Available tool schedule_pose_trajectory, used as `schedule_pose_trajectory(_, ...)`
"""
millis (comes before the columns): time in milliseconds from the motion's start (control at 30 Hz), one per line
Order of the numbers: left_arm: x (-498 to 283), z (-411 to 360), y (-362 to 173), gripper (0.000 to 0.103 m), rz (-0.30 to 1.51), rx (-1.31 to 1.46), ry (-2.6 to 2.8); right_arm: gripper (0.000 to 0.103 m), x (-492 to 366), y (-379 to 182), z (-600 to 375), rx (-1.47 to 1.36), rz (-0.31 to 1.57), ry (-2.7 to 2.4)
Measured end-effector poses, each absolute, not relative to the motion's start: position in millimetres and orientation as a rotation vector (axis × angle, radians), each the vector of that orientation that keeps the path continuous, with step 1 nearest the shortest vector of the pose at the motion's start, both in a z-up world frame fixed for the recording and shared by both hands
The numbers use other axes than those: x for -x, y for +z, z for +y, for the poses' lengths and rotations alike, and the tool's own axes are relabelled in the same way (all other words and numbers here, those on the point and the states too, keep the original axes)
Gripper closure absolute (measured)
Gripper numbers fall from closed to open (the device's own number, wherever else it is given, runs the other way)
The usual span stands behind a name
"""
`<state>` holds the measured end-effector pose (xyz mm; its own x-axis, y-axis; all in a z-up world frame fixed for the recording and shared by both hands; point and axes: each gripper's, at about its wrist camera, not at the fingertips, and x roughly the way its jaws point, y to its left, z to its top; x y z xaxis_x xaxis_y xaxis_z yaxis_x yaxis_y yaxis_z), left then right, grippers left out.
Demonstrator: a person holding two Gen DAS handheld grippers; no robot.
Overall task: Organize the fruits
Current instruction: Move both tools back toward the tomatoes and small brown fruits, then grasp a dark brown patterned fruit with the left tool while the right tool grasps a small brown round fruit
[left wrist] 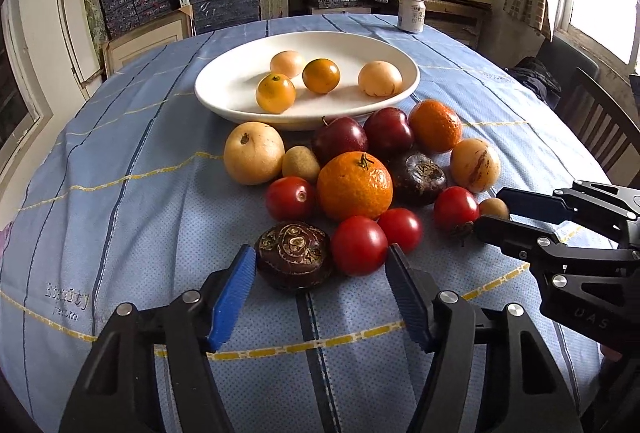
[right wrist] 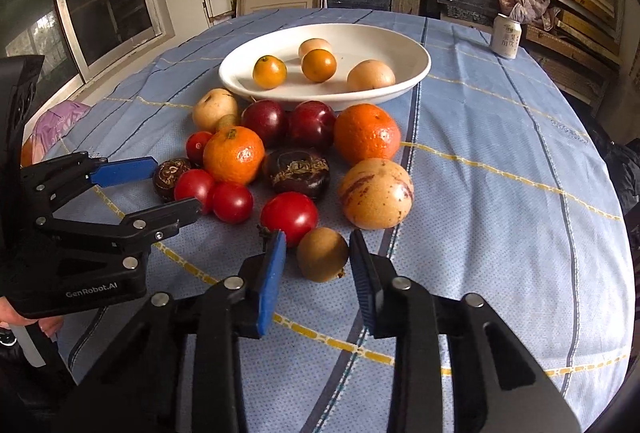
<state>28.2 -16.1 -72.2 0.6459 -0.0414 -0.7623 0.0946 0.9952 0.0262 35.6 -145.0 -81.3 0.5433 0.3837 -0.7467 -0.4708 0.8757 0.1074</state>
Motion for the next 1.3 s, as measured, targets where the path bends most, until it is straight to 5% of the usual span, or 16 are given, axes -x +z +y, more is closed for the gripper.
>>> schedule_pose_trajectory(267, -26.1, -18.6, -67.4, 0.039, 0.865, -0.064, -0.085, 0.077, -33.7, -81.8, -154.6, 0.063, 0.868, 0.488)
schedule_pose_trajectory(567, -23.5, -30.7, -64.6, 0.02, 0.886, -0.071, -0.082, 0.077, -33.5, -82.8, -158.1, 0.056, 0.863, 0.501)
schedule_pose_trajectory(1300, -24.0, 21.2, -70.9, 0.018, 0.923, -0.012, 0.027, 0.077, -35.2, -87.6, -155.8, 0.063, 0.882, 0.505)
